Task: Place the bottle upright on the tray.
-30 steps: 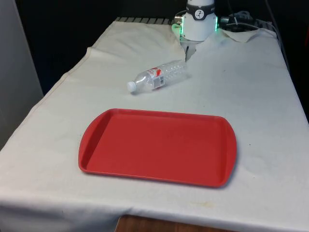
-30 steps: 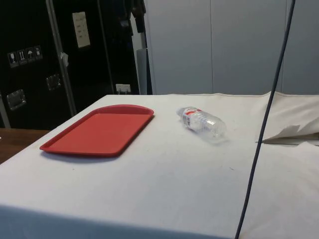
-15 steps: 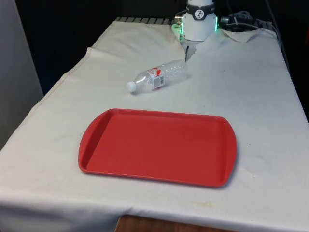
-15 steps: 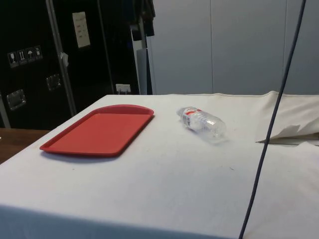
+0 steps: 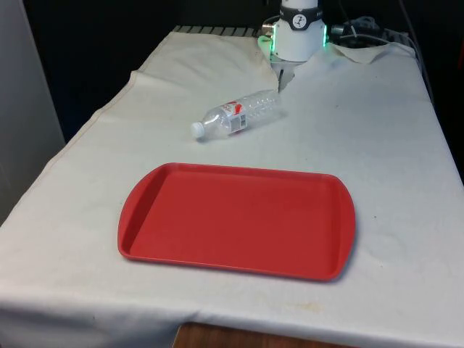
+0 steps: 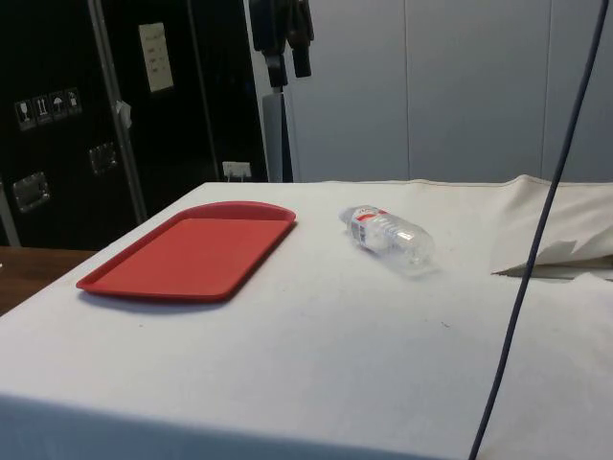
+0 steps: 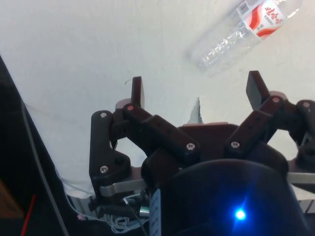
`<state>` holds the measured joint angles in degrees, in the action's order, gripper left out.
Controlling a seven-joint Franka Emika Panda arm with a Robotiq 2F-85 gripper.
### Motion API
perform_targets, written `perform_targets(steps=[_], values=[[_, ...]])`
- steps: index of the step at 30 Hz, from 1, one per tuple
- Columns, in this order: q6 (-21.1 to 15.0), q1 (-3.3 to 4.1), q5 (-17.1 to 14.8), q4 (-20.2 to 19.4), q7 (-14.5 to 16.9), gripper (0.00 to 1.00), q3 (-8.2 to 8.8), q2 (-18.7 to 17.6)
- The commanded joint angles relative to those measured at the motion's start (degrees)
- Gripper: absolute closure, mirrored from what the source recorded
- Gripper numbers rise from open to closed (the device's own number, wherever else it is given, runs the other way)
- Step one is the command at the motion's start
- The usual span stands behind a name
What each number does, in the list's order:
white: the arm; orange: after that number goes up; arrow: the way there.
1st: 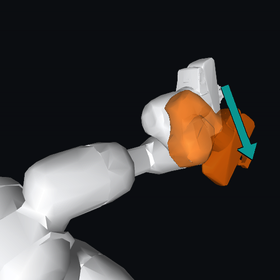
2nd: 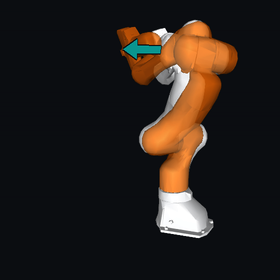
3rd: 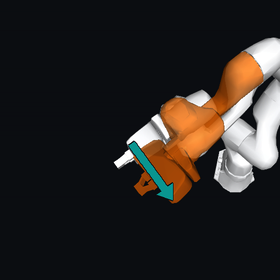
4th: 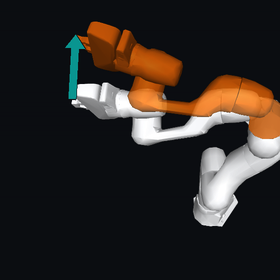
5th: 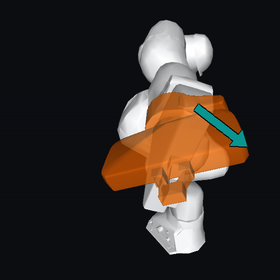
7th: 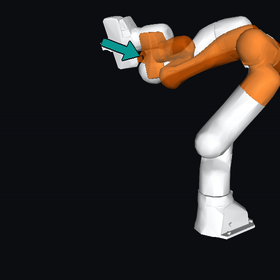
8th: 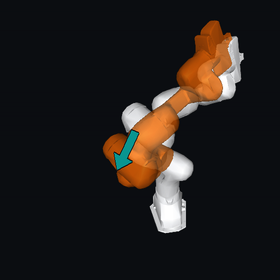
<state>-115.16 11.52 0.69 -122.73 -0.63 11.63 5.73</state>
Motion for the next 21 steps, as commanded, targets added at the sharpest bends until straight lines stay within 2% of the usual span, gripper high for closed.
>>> perform_targets(steps=[1, 6, 7, 13, 15, 21], values=[[-1.15, -0.06, 0.74, -0.97, -0.80, 0.00, -0.11, 0.69], [-2.52, -0.06, 1.15, -3.09, -1.55, 0.00, -0.11, 1.83], [-1.78, 0.00, 0.52, -2.58, -0.92, 0.00, 0.00, 1.38], [-4.18, -0.11, 1.60, -5.44, -2.35, 0.00, -0.11, 3.04], [-3.61, 0.00, 0.97, -5.33, -1.83, 0.00, 0.00, 2.75], [-6.19, -0.23, 1.83, -7.85, -3.09, 0.00, -0.06, 3.90]])
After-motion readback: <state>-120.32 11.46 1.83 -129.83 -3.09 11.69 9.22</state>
